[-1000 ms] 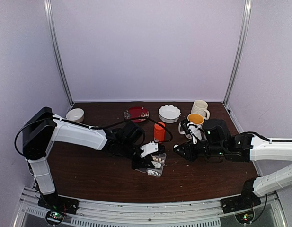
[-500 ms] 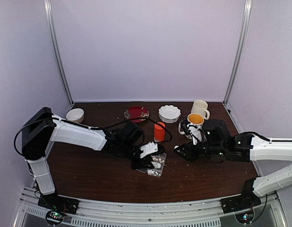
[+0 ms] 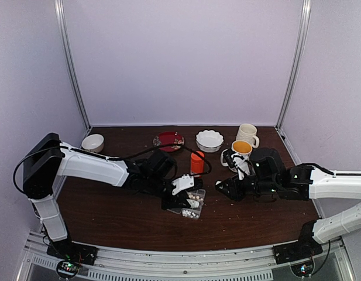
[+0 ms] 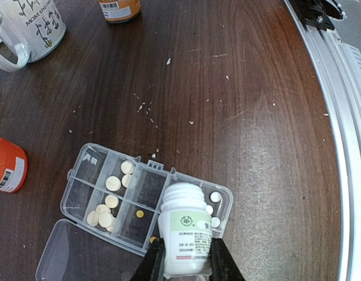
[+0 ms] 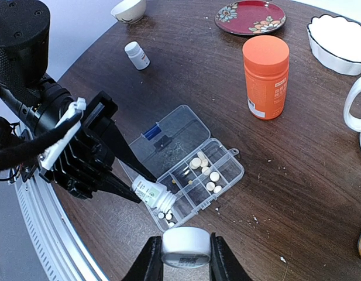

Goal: Sort the pills into containers
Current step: Pour the pill into the compartment of the pill container.

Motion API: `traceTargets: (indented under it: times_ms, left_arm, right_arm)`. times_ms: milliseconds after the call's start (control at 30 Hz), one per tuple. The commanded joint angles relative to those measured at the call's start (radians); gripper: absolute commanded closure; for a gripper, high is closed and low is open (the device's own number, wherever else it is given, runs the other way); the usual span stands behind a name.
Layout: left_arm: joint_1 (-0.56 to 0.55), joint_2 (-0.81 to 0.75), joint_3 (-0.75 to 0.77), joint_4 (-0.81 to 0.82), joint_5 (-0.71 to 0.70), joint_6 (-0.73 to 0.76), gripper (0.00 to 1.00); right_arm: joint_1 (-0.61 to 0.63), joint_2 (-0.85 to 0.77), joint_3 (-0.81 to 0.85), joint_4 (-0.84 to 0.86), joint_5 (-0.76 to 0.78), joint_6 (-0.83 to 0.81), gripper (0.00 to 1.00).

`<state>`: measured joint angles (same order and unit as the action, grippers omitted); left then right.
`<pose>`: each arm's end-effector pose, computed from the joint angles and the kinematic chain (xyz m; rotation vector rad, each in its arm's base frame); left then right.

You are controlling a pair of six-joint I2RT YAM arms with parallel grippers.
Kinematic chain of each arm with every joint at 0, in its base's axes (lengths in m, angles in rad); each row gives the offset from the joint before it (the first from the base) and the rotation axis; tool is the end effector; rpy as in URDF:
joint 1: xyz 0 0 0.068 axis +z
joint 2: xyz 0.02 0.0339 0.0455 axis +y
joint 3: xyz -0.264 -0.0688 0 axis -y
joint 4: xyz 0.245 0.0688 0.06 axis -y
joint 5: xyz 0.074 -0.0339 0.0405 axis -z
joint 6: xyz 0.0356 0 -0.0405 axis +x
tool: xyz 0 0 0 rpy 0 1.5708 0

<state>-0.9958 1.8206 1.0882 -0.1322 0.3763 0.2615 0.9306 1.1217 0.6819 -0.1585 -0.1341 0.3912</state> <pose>0.1941 -0.3235 0.1686 1.6148 1.9222 -0.7764 0.1413 0.1977 0.2398 -0.6931 2.2001 0.8701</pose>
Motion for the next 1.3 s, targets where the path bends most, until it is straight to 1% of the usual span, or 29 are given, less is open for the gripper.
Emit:
traceTargets:
  times_ms: [0, 67, 133, 233, 333, 433, 500, 567, 600, 667, 700, 767, 800, 867, 933, 967, 1033, 1067, 1167, 1200, 1267]
  left_arm:
    - [-0.006, 0.03, 0.066, -0.051, 0.018, -0.014, 1.0]
    - [-0.008, 0.009, 0.05, -0.036, 0.014, -0.015, 1.0]
    - [-0.009, -0.001, 0.058, -0.067, -0.003, -0.015, 1.0]
    - [-0.009, 0.022, 0.047, -0.061, -0.022, -0.004, 1.0]
    - [-0.009, 0.048, 0.094, -0.12, -0.008, -0.002, 1.0]
    - [-0.01, 0.01, 0.064, -0.073, -0.009, -0.014, 1.0]
    - [-0.01, 0.023, 0.059, -0.059, -0.028, -0.007, 1.0]
    - [-0.01, 0.045, 0.113, -0.132, -0.027, -0.003, 1.0]
    - [-0.01, 0.039, 0.118, -0.137, -0.021, -0.007, 1.0]
    - [-0.009, 0.021, 0.075, -0.057, -0.016, -0.014, 1.0]
    - [-0.009, 0.024, 0.062, -0.048, -0.017, -0.014, 1.0]
    - [-0.012, 0.023, 0.114, -0.13, -0.012, -0.015, 1.0]
    - [-0.014, 0.006, 0.117, -0.139, -0.016, -0.013, 1.0]
    - [-0.014, -0.025, 0.074, -0.086, -0.028, -0.01, 1.0]
    - [-0.013, -0.005, 0.04, -0.041, -0.04, -0.002, 1.0]
    - [-0.012, 0.021, 0.06, -0.062, -0.036, 0.006, 1.0]
    - [-0.014, 0.056, 0.133, -0.162, -0.025, 0.007, 1.0]
    - [-0.015, 0.048, 0.136, -0.165, -0.021, 0.0, 1.0]
    - [-0.015, 0.017, 0.052, -0.021, -0.026, -0.027, 1.0]
    - [-0.015, 0.035, 0.05, -0.035, -0.028, -0.027, 1.0]
    - [-0.015, 0.068, 0.143, -0.157, -0.032, -0.019, 1.0]
  right_arm:
    - [0.001, -0.014, 0.023, -0.011, 0.013, -0.005, 1.0]
    - [0.001, -0.017, 0.024, -0.013, 0.015, -0.007, 1.0]
    - [0.0, -0.019, 0.024, -0.014, 0.026, -0.01, 1.0]
    - [0.001, -0.02, 0.023, -0.011, 0.03, -0.007, 1.0]
    - [0.0, -0.015, 0.021, -0.001, 0.028, -0.002, 1.0]
    - [0.001, -0.018, 0.022, -0.012, 0.03, -0.002, 1.0]
    - [0.001, -0.024, 0.019, -0.014, 0.036, -0.006, 1.0]
    - [0.0, -0.028, 0.022, -0.023, 0.04, -0.01, 1.0]
    - [0.001, -0.027, 0.026, -0.03, 0.042, -0.012, 1.0]
    - [0.0, -0.029, 0.031, -0.038, 0.044, -0.016, 1.0]
    - [0.0, -0.029, 0.032, -0.038, 0.048, -0.018, 1.0]
    - [-0.001, -0.029, 0.033, -0.039, 0.05, -0.018, 1.0]
    - [-0.001, -0.029, 0.034, -0.04, 0.049, -0.017, 1.0]
    - [-0.001, -0.03, 0.032, -0.04, 0.05, -0.017, 1.0]
    - [-0.001, -0.028, 0.027, -0.032, 0.054, -0.018, 1.0]
    - [-0.001, -0.027, 0.028, -0.031, 0.053, -0.018, 1.0]
    - [-0.001, -0.024, 0.033, -0.038, 0.052, -0.018, 1.0]
    - [-0.001, -0.025, 0.034, -0.041, 0.051, -0.017, 1.0]
    - [-0.001, -0.033, 0.032, -0.045, 0.065, -0.021, 1.0]
    - [-0.001, -0.036, 0.03, -0.045, 0.07, -0.021, 1.0]
    - [-0.001, -0.039, 0.033, -0.046, 0.071, -0.023, 1.0]
